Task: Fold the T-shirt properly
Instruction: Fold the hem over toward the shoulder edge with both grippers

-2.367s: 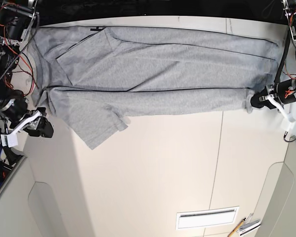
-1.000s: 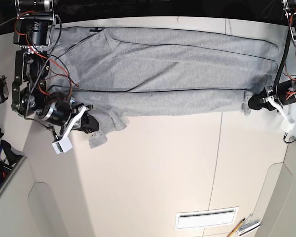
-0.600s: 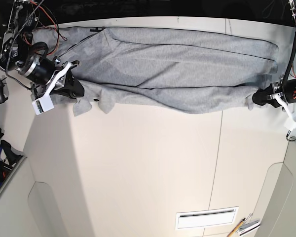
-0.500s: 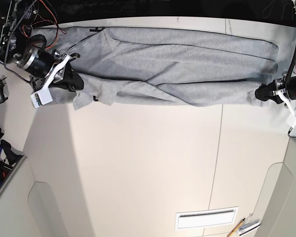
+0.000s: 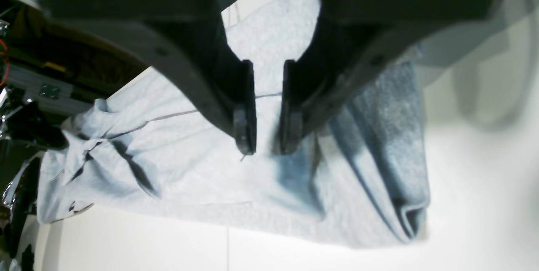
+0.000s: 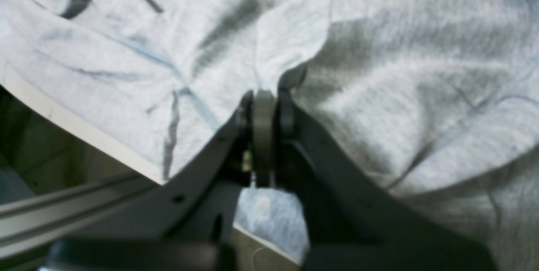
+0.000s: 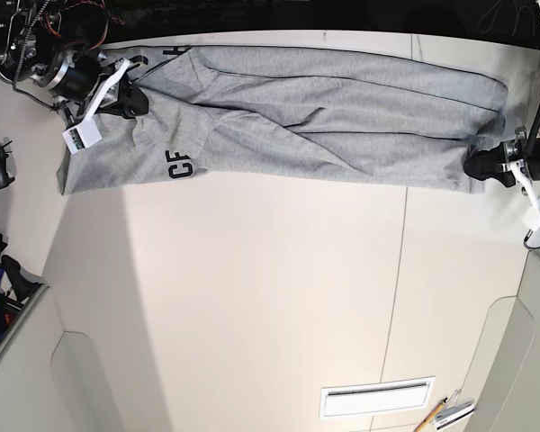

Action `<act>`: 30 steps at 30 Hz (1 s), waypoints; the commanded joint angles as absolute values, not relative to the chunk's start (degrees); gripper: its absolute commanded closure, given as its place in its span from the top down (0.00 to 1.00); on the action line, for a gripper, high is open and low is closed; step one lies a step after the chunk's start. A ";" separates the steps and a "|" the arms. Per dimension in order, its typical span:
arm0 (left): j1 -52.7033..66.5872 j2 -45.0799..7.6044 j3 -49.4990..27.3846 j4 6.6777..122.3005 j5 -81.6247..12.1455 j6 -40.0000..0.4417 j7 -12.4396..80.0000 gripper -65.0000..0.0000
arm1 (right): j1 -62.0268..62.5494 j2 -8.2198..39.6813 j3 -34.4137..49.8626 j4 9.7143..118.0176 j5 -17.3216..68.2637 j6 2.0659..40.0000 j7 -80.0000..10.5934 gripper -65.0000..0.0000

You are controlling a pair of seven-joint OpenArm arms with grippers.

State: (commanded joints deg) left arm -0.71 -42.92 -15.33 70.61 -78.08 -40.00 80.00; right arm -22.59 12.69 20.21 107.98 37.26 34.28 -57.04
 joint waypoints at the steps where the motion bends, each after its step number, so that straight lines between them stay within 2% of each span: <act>1: -0.60 -42.98 -15.35 70.61 -78.13 -40.00 80.00 0.22 | -22.59 12.69 20.21 107.96 37.28 34.28 -57.01 0.21; 3: -0.08 -43.29 -15.35 70.61 -78.13 -40.00 80.00 0.33 | -22.57 12.69 20.29 107.98 37.30 34.28 -56.95 0.34; 5: 0.62 -43.90 -15.35 70.61 -77.91 -40.00 80.00 0.49 | -22.55 12.71 20.51 107.98 37.36 34.26 -57.01 0.35; 6: 0.84 -44.18 -15.35 70.61 -77.21 -40.00 80.00 0.51 | -22.48 12.71 20.91 107.98 38.06 34.26 -56.99 0.35; 12: 1.02 -45.74 -17.32 70.61 -74.72 -40.00 77.28 0.51 | -22.24 12.62 27.00 108.77 48.16 34.28 -57.47 0.35; 13: 1.17 -45.74 -17.93 70.59 -74.72 -40.00 77.38 0.53 | -22.24 12.45 28.27 109.30 49.47 34.30 -57.52 0.35; 16: 1.50 -45.74 -19.38 70.52 -74.70 -40.00 77.34 0.66 | -21.85 11.55 30.44 112.57 51.05 34.52 -57.84 0.35; 20: 4.97 -45.71 -20.47 70.50 -74.32 -40.00 75.72 0.67 | -19.94 10.31 30.35 115.77 51.46 34.52 -58.57 0.34; 21: 6.00 -45.69 -20.62 70.48 -73.49 -40.00 74.50 0.67 | -19.22 10.24 30.28 115.66 51.37 34.52 -58.57 0.32; 22: 6.90 -45.74 -20.62 70.41 -72.18 -40.00 73.34 0.67 | -18.59 10.26 30.20 115.44 50.89 34.50 -58.54 0.24; 24: 8.49 -45.71 -20.91 70.37 -69.84 -40.00 70.50 0.67 | -17.82 10.28 29.89 114.58 48.69 34.50 -58.52 0.00; 30: 10.04 -45.58 -21.08 70.32 -65.23 -40.00 65.32 0.67 | -17.78 10.33 29.50 105.65 45.39 34.57 -55.64 0.00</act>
